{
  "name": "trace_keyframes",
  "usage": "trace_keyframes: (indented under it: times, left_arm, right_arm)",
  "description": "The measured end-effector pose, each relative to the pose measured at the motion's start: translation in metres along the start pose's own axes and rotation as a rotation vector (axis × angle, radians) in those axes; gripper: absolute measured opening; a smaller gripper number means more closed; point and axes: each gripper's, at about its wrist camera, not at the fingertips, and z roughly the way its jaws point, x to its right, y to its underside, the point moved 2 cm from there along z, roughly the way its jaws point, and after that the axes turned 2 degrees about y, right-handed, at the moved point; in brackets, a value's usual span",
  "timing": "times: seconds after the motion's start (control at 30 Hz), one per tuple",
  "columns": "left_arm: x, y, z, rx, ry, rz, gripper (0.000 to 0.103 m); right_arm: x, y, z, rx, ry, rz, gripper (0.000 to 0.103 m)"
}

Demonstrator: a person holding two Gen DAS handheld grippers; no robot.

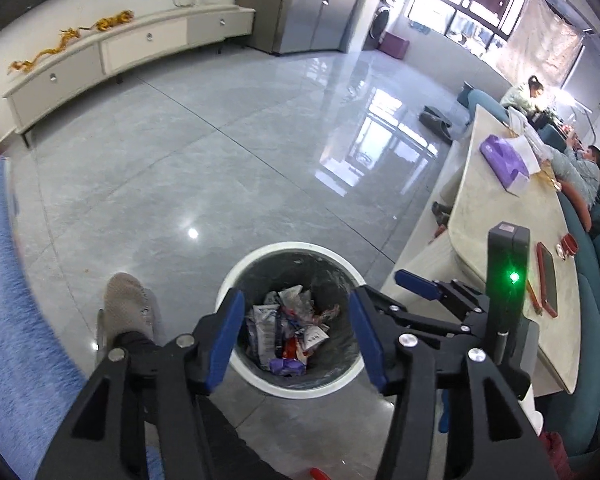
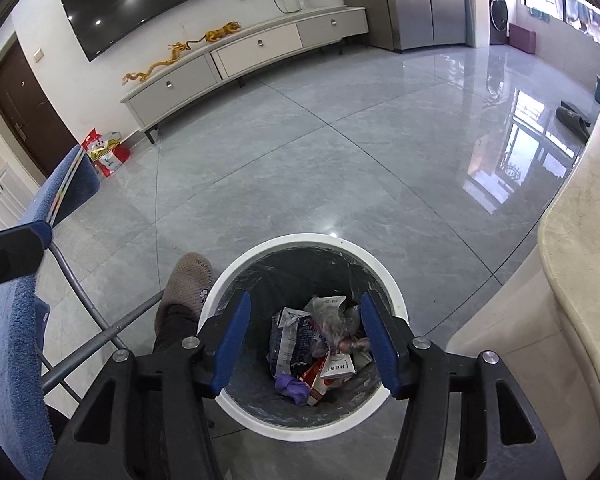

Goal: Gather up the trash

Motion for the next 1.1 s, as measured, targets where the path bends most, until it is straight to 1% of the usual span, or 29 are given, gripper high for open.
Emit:
trace_keyframes:
  times: [0.1,0.17,0.2,0.3,0.4,0.57,0.6,0.67,0.73,0.83,0.9,0.93,0.97,1.03,1.1]
  left_arm:
    - [-0.007,0.006,-0.020,0.035,-0.067,0.005,0.056]
    - [-0.014,0.012,-0.035,0.063,-0.119,0.008,0.060]
    - [-0.019,0.017,-0.045,0.080,-0.153,0.007,0.061]
    - [-0.031,0.028,-0.067,0.110,-0.220,-0.006,0.061]
    - [-0.049,0.044,-0.094,0.149,-0.314,-0.016,0.062]
    - [-0.082,0.077,-0.141,0.213,-0.424,-0.079,0.062]
    - [-0.088,0.084,-0.150,0.225,-0.440,-0.094,0.062]
    - [-0.100,0.098,-0.169,0.254,-0.478,-0.124,0.064]
    - [-0.112,0.112,-0.188,0.287,-0.523,-0.151,0.065]
    - [-0.132,0.130,-0.216,0.339,-0.592,-0.191,0.068]
    - [-0.140,0.140,-0.232,0.368,-0.632,-0.218,0.069]
    - [-0.146,0.147,-0.242,0.387,-0.649,-0.233,0.069]
    - [-0.151,0.152,-0.250,0.401,-0.663,-0.246,0.069]
    - [-0.159,0.162,-0.264,0.427,-0.691,-0.276,0.071]
    - [-0.167,0.172,-0.274,0.445,-0.711,-0.301,0.073]
  right_arm:
    - [-0.010,-0.003,-0.008,0.012,0.005,-0.023,0.057]
    - [-0.020,-0.005,-0.016,0.024,0.002,-0.038,0.057]
    - [-0.028,-0.007,-0.022,0.033,-0.002,-0.047,0.058]
    - [-0.048,-0.010,-0.035,0.055,-0.018,-0.080,0.058]
    - [-0.077,-0.012,-0.052,0.082,-0.048,-0.130,0.059]
    - [-0.134,-0.008,-0.082,0.132,-0.112,-0.235,0.061]
    - [-0.146,-0.008,-0.088,0.141,-0.126,-0.251,0.062]
    - [-0.170,-0.005,-0.102,0.166,-0.148,-0.290,0.072]
    - [-0.191,-0.003,-0.115,0.196,-0.162,-0.325,0.077]
    - [-0.225,0.001,-0.134,0.230,-0.195,-0.380,0.081]
    - [-0.242,0.005,-0.144,0.248,-0.207,-0.406,0.083]
    - [-0.251,0.007,-0.149,0.258,-0.216,-0.420,0.085]
    - [-0.261,0.010,-0.154,0.266,-0.224,-0.435,0.090]
    - [-0.279,0.015,-0.161,0.280,-0.230,-0.467,0.095]
    - [-0.295,0.021,-0.167,0.294,-0.233,-0.495,0.095]
